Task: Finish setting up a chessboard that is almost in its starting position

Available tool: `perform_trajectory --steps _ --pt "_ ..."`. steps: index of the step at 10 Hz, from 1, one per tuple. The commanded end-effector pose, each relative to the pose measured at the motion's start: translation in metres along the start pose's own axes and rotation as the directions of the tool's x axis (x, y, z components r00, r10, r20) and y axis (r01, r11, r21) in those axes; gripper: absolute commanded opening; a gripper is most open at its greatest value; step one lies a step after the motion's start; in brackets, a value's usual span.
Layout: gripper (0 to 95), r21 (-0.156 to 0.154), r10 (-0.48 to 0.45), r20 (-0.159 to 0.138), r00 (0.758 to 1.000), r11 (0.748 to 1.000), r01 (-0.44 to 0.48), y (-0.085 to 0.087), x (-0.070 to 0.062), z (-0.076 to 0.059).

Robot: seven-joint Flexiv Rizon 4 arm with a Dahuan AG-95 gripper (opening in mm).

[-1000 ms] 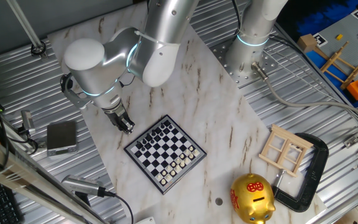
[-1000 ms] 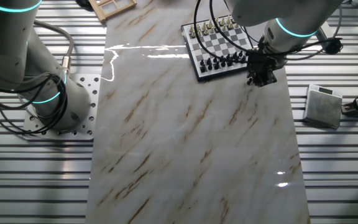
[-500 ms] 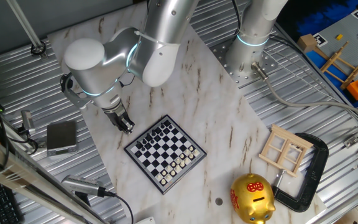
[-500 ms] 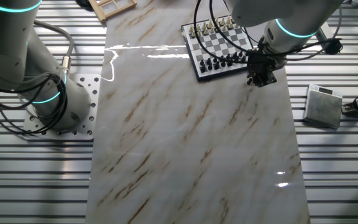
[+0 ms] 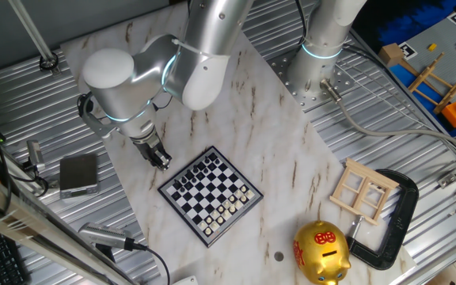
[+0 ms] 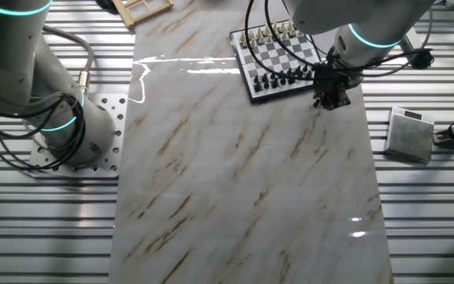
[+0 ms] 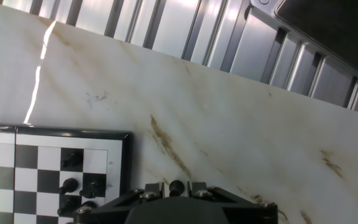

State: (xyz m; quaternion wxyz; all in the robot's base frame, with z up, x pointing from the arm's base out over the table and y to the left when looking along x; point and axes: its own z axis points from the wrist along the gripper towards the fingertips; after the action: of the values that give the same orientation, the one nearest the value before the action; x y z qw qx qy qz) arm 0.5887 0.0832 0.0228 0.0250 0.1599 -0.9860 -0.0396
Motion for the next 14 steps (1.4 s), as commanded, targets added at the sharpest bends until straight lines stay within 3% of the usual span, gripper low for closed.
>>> perform_trajectory --steps 1,5,6,14 --pt "19.0 0.001 0.004 0.001 1.000 1.000 -0.004 0.0004 -0.0004 0.0005" --pt "19.0 0.002 0.004 0.001 1.000 1.000 -0.004 0.0011 -0.0012 0.0012" --pt "0.0 0.003 0.004 0.002 1.000 1.000 -0.004 0.0011 -0.0012 0.0012" --pt "0.0 0.009 0.000 0.002 1.000 1.000 0.000 0.0033 -0.0012 -0.0049"
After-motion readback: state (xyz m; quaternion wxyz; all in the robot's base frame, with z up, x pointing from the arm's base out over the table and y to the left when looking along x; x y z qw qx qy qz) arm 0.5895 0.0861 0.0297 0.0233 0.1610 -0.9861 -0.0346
